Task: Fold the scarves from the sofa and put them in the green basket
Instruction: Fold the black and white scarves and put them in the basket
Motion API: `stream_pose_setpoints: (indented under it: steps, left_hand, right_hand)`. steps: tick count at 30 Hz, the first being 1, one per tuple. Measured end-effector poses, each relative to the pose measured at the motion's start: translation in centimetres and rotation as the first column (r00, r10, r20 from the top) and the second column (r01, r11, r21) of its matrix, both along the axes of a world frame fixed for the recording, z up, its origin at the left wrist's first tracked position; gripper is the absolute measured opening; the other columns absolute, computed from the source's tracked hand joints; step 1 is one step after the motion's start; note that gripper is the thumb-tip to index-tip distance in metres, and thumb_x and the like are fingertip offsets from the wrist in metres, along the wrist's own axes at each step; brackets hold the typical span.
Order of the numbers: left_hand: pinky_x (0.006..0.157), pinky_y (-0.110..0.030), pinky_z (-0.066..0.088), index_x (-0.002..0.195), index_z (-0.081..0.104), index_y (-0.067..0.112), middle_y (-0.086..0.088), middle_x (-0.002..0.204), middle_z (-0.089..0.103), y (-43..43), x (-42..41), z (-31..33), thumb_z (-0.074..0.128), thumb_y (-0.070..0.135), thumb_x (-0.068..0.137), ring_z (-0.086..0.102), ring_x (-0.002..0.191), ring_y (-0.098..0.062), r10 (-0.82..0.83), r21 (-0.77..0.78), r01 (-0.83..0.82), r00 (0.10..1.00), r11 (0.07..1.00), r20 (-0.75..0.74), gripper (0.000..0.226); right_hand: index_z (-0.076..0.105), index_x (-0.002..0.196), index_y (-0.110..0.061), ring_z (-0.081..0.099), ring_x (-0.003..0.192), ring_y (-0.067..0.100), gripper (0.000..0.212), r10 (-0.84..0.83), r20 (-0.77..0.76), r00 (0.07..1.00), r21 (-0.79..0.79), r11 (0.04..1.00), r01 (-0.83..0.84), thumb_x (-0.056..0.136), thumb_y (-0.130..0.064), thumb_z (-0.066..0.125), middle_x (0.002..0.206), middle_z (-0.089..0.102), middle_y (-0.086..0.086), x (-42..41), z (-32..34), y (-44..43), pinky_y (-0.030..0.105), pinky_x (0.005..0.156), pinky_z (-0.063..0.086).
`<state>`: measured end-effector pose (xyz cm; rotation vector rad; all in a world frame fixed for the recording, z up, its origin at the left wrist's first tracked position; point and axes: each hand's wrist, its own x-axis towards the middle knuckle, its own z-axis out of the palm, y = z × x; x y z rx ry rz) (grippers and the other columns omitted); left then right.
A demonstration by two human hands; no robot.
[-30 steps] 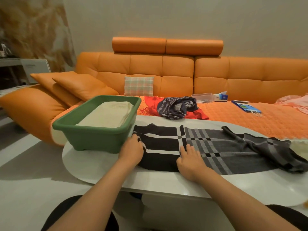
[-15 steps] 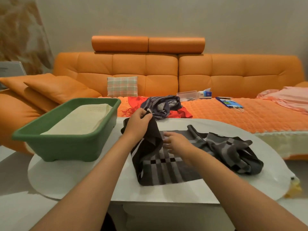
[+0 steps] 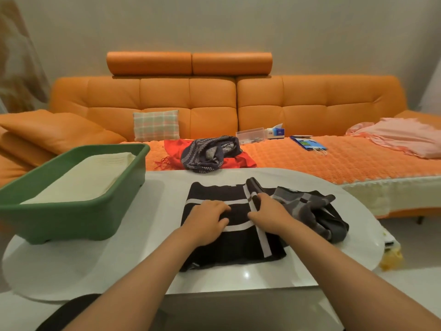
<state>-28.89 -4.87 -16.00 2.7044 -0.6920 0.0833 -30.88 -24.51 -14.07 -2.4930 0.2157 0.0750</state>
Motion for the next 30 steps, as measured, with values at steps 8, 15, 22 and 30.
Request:
stream_pose_setpoints:
  steps: [8, 15, 22, 30]
  left_hand:
    - [0.121, -0.054, -0.001, 0.158, 0.009, 0.034, 0.003, 0.166, 0.0, 2.8, 0.2, -2.0, 0.019, 0.063, 0.099, -0.005, 0.152, -0.025, 0.19, 0.322, -0.138, 0.972, 0.937, -0.139, 0.066]
    - [0.102, -0.04, 0.036, 0.137, 0.051, 0.027, 0.0, 0.134, 0.056, 3.1, 4.9, 0.6, 0.034, 0.036, 0.104, 0.05, 0.12, -0.022, 0.211, 0.16, -0.233, 0.967, 0.959, 0.14, 0.038]
    - [0.114, -0.038, 0.024, 0.144, 0.045, 0.027, 0.005, 0.15, 0.045, 4.5, 8.9, -1.2, 0.037, 0.036, 0.103, 0.036, 0.139, -0.016, 0.143, 0.008, -0.149, 0.961, 0.989, 0.236, 0.043]
    - [0.12, -0.055, -0.002, 0.158, 0.006, 0.034, 0.002, 0.166, 0.0, 5.7, 9.1, -2.2, 0.017, 0.057, 0.102, -0.002, 0.153, -0.025, 0.272, 0.268, -0.219, 0.945, 0.938, -0.182, 0.061]
  right_hand:
    - [0.03, 0.153, -0.02, 0.054, 0.125, 0.03, 0.071, -0.054, 0.041, 0.998, 0.054, 0.997, 0.052, 0.088, -0.007, 0.054, 0.146, 0.049, 0.01, 1.3, 0.5, 0.7, 0.044, 0.101, 0.049]
    - [0.043, 0.149, -0.026, 0.06, 0.115, 0.023, 0.055, -0.022, 0.08, 0.997, 0.087, 0.996, 0.015, 0.096, -0.016, 0.048, 0.14, 0.057, 0.007, 5.5, 0.5, 1.6, 0.027, 0.084, 0.044]
    - [0.064, 0.132, -0.03, 0.062, 0.109, 0.021, 0.053, -0.012, 0.331, 0.943, 0.065, 0.998, -0.01, 0.094, 0.0, 0.044, 0.135, 0.062, 0.0, 8.7, -0.5, 1.9, 0.034, 0.09, 0.053]
    - [0.046, 0.143, -0.007, 0.056, 0.117, 0.03, 0.043, 0.013, 0.105, 0.994, -0.233, 0.972, 0.012, 0.101, -0.017, 0.046, 0.147, 0.039, 0.012, 8.7, -2.1, -0.5, 0.042, 0.099, 0.047]
